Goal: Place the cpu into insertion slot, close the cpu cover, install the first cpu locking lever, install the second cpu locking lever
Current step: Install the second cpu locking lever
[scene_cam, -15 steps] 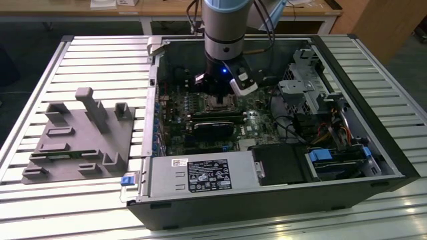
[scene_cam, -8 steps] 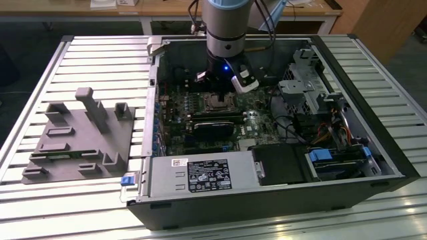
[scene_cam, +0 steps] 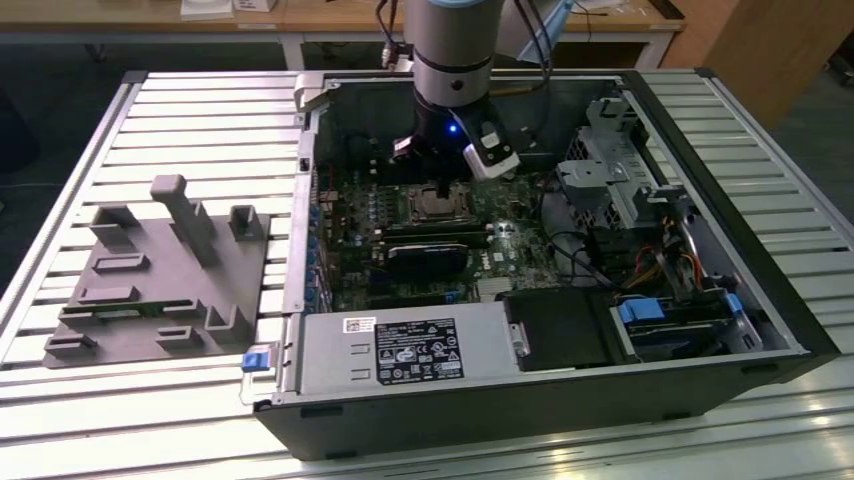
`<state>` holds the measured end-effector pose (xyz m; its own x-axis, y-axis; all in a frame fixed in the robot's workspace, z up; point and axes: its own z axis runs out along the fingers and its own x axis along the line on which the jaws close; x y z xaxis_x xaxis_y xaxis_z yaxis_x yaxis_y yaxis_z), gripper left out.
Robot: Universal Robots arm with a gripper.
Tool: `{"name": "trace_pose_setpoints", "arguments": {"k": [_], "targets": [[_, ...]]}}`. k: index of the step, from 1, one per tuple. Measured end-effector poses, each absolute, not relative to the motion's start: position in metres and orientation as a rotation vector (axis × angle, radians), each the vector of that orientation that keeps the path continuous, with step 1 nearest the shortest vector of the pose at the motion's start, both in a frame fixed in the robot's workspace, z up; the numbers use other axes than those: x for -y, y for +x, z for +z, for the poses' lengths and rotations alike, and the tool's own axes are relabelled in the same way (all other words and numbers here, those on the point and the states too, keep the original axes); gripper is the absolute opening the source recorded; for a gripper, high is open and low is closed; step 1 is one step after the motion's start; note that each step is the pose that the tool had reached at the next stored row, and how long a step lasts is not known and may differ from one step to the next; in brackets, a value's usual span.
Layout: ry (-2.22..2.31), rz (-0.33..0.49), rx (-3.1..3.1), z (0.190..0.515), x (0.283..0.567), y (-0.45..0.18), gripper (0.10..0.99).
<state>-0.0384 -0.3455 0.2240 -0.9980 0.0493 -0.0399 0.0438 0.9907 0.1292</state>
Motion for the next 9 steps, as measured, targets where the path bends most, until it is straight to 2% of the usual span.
{"name": "trace_pose_setpoints", "arguments": {"k": [9], "targets": [[0.072,0.199,-3.091,0.2248,0.3454,-0.0383,0.106]]}}
